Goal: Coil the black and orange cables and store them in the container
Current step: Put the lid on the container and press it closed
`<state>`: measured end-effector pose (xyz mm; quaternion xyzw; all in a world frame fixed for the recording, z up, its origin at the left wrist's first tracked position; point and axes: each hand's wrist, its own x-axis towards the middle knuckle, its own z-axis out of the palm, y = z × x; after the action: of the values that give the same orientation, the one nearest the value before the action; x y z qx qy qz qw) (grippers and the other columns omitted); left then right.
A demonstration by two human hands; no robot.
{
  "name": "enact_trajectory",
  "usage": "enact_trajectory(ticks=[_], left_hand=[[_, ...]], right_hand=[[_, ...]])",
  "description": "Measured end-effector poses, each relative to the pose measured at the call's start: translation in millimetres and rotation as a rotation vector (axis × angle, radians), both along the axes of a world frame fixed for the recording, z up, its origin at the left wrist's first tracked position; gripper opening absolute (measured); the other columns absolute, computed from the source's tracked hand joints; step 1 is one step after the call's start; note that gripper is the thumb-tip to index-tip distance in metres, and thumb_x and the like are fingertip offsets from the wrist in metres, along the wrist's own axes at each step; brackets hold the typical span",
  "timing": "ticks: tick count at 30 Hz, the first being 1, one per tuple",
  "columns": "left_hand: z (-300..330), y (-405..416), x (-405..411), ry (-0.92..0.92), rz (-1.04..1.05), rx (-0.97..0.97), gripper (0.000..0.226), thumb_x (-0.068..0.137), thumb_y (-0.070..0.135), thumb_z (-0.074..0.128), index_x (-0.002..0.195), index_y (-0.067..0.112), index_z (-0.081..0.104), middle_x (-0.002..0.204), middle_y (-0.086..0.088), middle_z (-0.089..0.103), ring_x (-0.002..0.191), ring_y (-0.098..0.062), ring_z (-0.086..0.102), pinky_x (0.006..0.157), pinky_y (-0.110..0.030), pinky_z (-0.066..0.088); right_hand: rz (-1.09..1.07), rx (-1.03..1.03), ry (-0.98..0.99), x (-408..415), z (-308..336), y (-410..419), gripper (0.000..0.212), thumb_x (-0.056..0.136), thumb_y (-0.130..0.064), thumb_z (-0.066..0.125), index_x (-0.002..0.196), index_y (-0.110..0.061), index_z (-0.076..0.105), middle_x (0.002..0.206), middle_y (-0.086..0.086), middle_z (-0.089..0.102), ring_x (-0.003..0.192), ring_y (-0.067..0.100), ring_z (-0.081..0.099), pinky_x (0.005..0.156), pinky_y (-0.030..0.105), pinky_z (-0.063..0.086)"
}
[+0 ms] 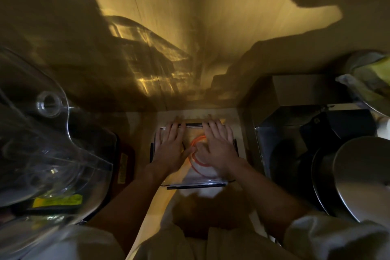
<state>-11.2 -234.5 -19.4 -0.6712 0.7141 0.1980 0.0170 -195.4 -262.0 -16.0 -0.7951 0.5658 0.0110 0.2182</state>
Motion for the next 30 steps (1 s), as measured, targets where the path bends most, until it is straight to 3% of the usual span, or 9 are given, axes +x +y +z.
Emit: enact_trajectory(ticks=[4, 9, 12, 14, 16, 19, 24, 28, 30], left_hand=[[-0.4, -0.5, -0.6, -0.011, -0.004, 0.007, 0.098, 0.074, 0.078, 0.002, 0.156, 0.024, 0.005, 0.165, -0.008, 0.008, 0.152, -0.026, -0.002, 0.118, -0.050, -0.008], [4.0, -3.2, 0.0, -0.014, -0.005, 0.032, 0.098, 0.076, 0.079, 0.010, 0.156, 0.024, 0.008, 0.164, -0.007, 0.010, 0.152, -0.025, 0.001, 0.119, -0.050, -0.006], [10.4, 4.6, 0.0, 0.071, 0.025, -0.078, 0.081, 0.087, 0.067, 0.036, 0.151, 0.017, 0.029, 0.159, -0.011, 0.028, 0.148, -0.029, 0.020, 0.121, -0.051, 0.012], [12.5, 22.6, 1.4, 0.188, 0.022, -0.189, 0.065, 0.089, 0.051, 0.047, 0.141, 0.013, 0.045, 0.149, -0.013, 0.041, 0.140, -0.031, 0.034, 0.113, -0.052, 0.030], [9.8, 55.5, 3.5, 0.254, -0.018, -0.188, 0.059, 0.088, 0.039, 0.052, 0.140, 0.013, 0.046, 0.149, -0.011, 0.042, 0.140, -0.030, 0.034, 0.111, -0.050, 0.034], [3.7, 113.1, 10.5, 0.279, -0.018, -0.186, 0.059, 0.094, 0.034, 0.051, 0.150, 0.018, 0.037, 0.160, -0.006, 0.028, 0.150, -0.025, 0.020, 0.119, -0.044, 0.028], [-4.6, 156.0, 12.6, 0.201, 0.043, -0.133, 0.055, 0.100, 0.045, 0.028, 0.153, 0.028, 0.028, 0.163, 0.001, 0.014, 0.152, -0.018, 0.002, 0.121, -0.027, 0.000], [-9.3, 145.2, 11.9, 0.183, 0.055, -0.126, 0.054, 0.101, 0.038, 0.028, 0.154, 0.029, 0.024, 0.163, 0.003, 0.010, 0.152, -0.020, 0.003, 0.122, -0.026, -0.003], [-11.5, 133.7, 13.2, 0.180, 0.050, -0.127, 0.055, 0.100, 0.036, 0.027, 0.155, 0.029, 0.020, 0.164, 0.002, 0.008, 0.153, -0.020, 0.002, 0.123, -0.029, -0.001]], right_hand=[[-0.024, -0.021, -0.002, 1.0, -4.3, 0.6, 0.071, 0.096, -0.054, 0.031, 0.156, -0.021, 0.013, 0.164, 0.005, 0.014, 0.151, 0.022, 0.000, 0.119, 0.047, -0.011], [-0.022, 0.012, -0.030, 0.8, -3.3, -2.8, 0.071, 0.097, -0.053, 0.036, 0.157, -0.023, 0.011, 0.165, 0.005, 0.010, 0.152, 0.019, -0.003, 0.119, 0.045, -0.013], [-0.026, -0.021, -0.145, -7.5, -2.9, 8.0, 0.069, 0.099, -0.048, 0.041, 0.157, -0.021, 0.015, 0.166, 0.004, 0.009, 0.152, 0.016, -0.006, 0.121, 0.041, -0.012], [-0.045, -0.048, -0.204, -14.7, -2.8, 28.0, 0.067, 0.098, -0.044, 0.046, 0.156, -0.021, 0.019, 0.166, 0.003, 0.007, 0.152, 0.017, -0.008, 0.123, 0.046, -0.001], [-0.060, -0.013, -0.222, -23.0, -0.7, 59.0, 0.066, 0.099, -0.043, 0.045, 0.156, -0.028, 0.015, 0.167, -0.002, 0.000, 0.151, 0.017, -0.012, 0.123, 0.046, 0.003], [-0.021, 0.013, -0.231, -39.1, -2.6, 108.2, 0.070, 0.099, -0.040, 0.040, 0.156, -0.036, -0.001, 0.165, -0.009, -0.012, 0.151, 0.014, -0.016, 0.121, 0.042, 0.000], [0.032, -0.012, -0.055, -58.7, -27.5, 145.8, 0.073, 0.095, -0.044, 0.036, 0.157, -0.027, 0.003, 0.165, -0.002, -0.011, 0.151, 0.018, -0.012, 0.117, 0.047, 0.012], [0.006, 0.037, -0.043, -54.4, -15.0, 134.7, 0.067, 0.094, -0.044, 0.016, 0.156, -0.031, -0.004, 0.162, -0.006, -0.023, 0.146, 0.010, -0.029, 0.121, 0.043, -0.004], [-0.025, 0.024, -0.071, -50.1, -4.5, 125.3, 0.067, 0.092, -0.043, 0.013, 0.156, -0.032, -0.004, 0.163, -0.005, -0.019, 0.147, 0.010, -0.026, 0.122, 0.041, -0.006]])
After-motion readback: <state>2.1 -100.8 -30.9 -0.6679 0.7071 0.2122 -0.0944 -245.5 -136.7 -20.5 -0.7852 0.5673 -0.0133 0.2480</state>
